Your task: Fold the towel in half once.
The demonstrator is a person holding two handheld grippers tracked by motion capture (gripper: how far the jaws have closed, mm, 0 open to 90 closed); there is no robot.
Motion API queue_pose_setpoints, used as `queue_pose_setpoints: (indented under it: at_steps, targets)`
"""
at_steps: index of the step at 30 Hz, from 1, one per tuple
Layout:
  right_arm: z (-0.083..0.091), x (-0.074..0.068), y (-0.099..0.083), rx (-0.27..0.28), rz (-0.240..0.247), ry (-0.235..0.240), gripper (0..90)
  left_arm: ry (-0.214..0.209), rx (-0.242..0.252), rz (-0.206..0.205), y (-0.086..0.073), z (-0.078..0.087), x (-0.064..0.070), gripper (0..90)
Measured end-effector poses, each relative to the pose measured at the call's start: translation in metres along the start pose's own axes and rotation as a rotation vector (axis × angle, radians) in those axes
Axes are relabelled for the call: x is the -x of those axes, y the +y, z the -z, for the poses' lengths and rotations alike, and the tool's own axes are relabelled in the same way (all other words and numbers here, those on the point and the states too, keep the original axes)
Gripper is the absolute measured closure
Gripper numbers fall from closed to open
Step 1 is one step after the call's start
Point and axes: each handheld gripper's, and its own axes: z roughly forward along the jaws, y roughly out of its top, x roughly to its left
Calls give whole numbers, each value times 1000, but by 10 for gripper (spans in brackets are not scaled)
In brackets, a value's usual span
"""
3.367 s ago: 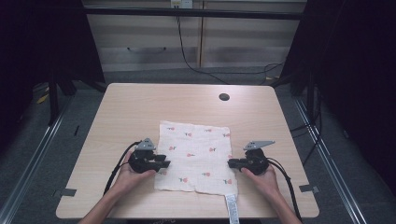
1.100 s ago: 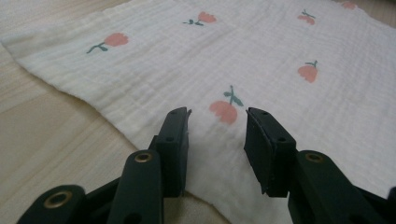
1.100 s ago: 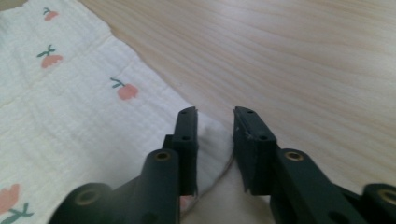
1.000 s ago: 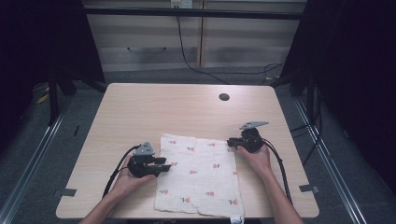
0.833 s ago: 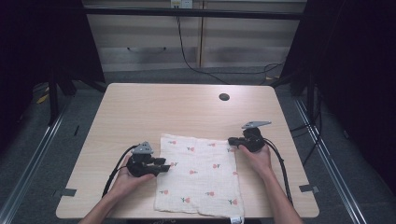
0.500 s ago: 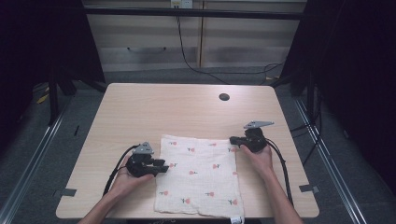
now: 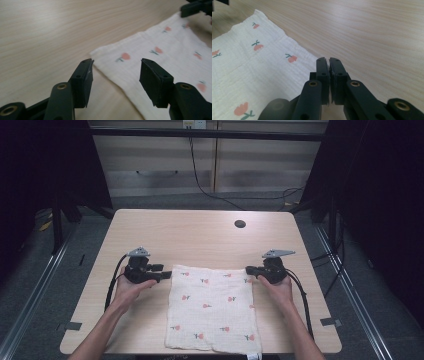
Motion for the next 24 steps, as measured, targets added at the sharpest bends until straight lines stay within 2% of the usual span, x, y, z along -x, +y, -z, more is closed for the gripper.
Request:
queue_pose_setpoints:
  at_steps: [3,4,5,7,8,9,13,20,24]
  targets:
    - [-1,0,-1,-2,3,-1,868,3,14,26,2,-13,-10,429]
    - [-2,0,-1,-6,3,-2,868,6,11,27,3,-16,-12,434]
    - [-2,0,-1,-6,5,-1,868,10,8,11,4,-20,-14,440]
    - [-3,0,-1,-8,2,-1,868,24,-4,-14,7,-24,-17,498]
    - [-3,1,-2,-9,2,-1,868,30,14,1,9,-25,-20,504]
    - [-4,1,-2,-10,1,0,868,17,20,12,11,-26,-22,537]
    - [-3,0,-2,-9,1,0,867,18,21,-9,15,-32,-20,628]
    - [-3,1,-2,-8,1,5,867,24,5,-24,14,-37,-20,644]
    - [-3,1,-3,-13,4,3,868,26,-23,-34,11,-45,-19,654]
